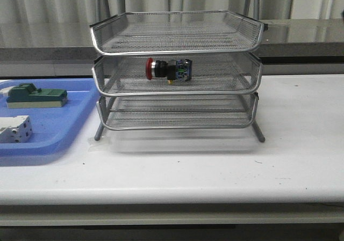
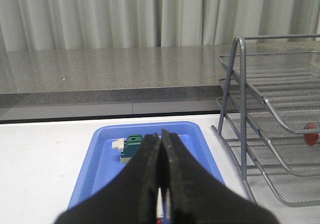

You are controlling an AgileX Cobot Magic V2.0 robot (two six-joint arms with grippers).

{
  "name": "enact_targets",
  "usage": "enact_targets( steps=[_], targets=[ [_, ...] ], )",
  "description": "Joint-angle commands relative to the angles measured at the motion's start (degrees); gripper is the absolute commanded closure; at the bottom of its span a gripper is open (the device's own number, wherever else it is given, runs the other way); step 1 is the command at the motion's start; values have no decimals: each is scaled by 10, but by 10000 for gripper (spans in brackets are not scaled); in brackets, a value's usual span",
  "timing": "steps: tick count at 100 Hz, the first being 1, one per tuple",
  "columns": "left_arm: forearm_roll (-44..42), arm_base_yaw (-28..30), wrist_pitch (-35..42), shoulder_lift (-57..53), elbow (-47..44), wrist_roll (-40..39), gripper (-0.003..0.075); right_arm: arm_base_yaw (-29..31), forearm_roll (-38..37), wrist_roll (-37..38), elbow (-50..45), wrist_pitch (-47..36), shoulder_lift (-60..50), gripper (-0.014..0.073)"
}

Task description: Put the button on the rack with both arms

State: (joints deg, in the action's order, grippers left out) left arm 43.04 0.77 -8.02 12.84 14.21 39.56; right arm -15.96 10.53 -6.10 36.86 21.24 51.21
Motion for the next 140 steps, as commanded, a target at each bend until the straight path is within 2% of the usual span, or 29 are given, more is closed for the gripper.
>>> enact_targets(
  steps=[1,30,52,121,140],
  targets=[
    [9,1,32,4,15,-4,741,29,-15,-5,-2,-6,-54,651],
    [9,1,32,4,15,-4,741,82,-33,-5,-67,43,-234,651],
    [9,1,32,4,15,-4,741,88,-36,-5,-91,62,-334,651],
    [9,1,32,4,15,-4,741,88,-38,-5,-92,68,-347,651],
    [9,1,32,4,15,-4,741,88,-65,-5,-121,33,-359,651]
  ],
)
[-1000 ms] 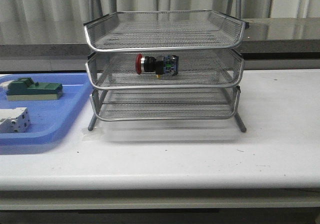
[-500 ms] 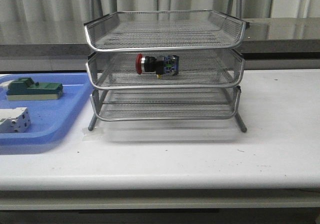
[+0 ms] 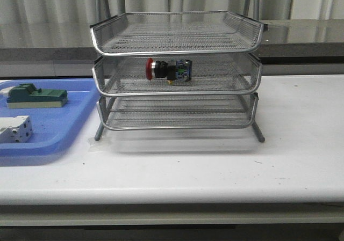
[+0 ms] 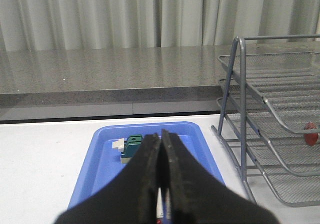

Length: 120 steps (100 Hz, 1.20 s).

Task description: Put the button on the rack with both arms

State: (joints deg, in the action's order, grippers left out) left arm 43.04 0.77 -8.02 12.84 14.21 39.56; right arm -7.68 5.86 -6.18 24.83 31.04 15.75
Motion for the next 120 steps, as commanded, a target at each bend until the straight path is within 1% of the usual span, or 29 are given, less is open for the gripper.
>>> enact_targets(
  steps=[1,29,50,78,120],
  targets=[
    [9,1,32,4,15,-4,741,5,-19,-4,-3,-71,-5,651],
    [9,1,32,4,15,-4,741,43,-76,62,-105,-166,-100,651],
    [9,1,32,4,15,-4,741,56,-87,66,-187,-204,-171,651],
    [9,1,32,4,15,-4,741,56,-87,66,-261,-287,-173,651],
    [9,1,32,4,15,-4,741,56,-87,66,-264,-282,-173,651]
  ],
)
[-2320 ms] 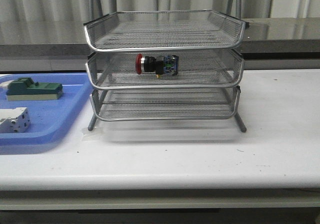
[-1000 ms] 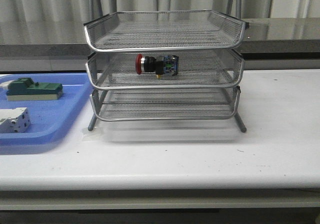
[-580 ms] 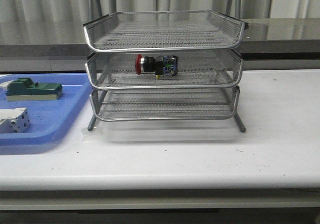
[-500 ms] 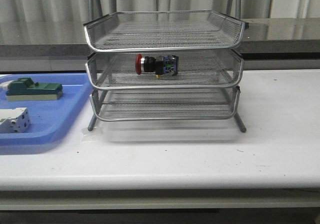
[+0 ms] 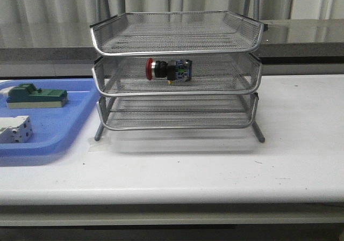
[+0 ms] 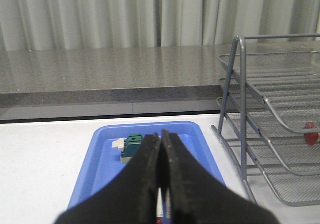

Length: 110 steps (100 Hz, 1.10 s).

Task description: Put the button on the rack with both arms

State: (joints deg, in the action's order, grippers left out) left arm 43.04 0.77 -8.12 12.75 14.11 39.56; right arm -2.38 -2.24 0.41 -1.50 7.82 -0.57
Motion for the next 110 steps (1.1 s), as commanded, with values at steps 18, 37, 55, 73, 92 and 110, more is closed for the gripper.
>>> enact_targets(
  steps=[18,37,55,73,92,110],
  targets=[
    [9,1,33,5,15,-4,741,3,-6,1,-1,-50,-10,651],
    [9,1,33,5,15,-4,741,3,-6,1,-1,-50,-10,651],
    [9,1,33,5,15,-4,741,3,-6,1,-1,-50,-10,651],
    [9,1,33,5,15,-4,741,3,-6,1,-1,-50,-10,651],
    [9,1,46,5,15,-4,741,3,-6,1,-1,-50,-10,651],
    [9,1,46,5,15,-4,741,3,-6,1,-1,-50,-10,651]
  ],
)
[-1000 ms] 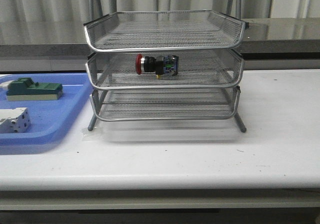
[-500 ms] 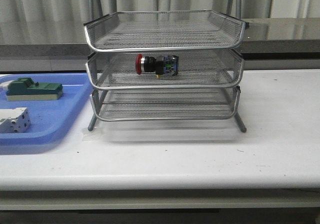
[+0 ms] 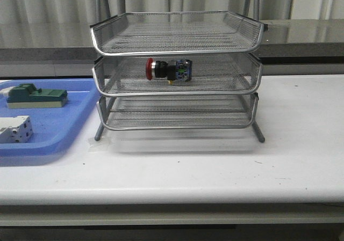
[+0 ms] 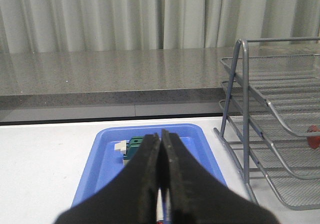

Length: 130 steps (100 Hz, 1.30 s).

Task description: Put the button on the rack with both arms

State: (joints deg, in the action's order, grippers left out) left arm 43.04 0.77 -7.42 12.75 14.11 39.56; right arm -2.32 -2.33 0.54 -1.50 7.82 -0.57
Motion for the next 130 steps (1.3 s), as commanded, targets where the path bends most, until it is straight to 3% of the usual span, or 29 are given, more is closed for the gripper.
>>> enact_targets(
  steps=[1,19,38,46,72,98,130],
  targets=[
    [9,1,39,5,15,-4,741,3,-5,-1,-1,-50,-10,651],
    [-57,-6,30,5,15,-31,741,3,-5,-1,-1,-50,-10,651],
    [-341,-24,25,5,5,-333,741,3,-5,-1,-1,-50,-10,651],
    [-416,-33,32,5,-11,-399,741,3,-5,-1,-1,-49,-10,651],
    [-427,-44,99,-41,-91,-405,741,3,-5,-1,-1,-49,-10,651],
    [-427,-44,99,-149,-160,-405,741,3,-5,-1,-1,-49,-10,651],
    [-439,-44,90,-148,-162,-412,741,3,-5,-1,-1,-49,-10,651]
  ],
)
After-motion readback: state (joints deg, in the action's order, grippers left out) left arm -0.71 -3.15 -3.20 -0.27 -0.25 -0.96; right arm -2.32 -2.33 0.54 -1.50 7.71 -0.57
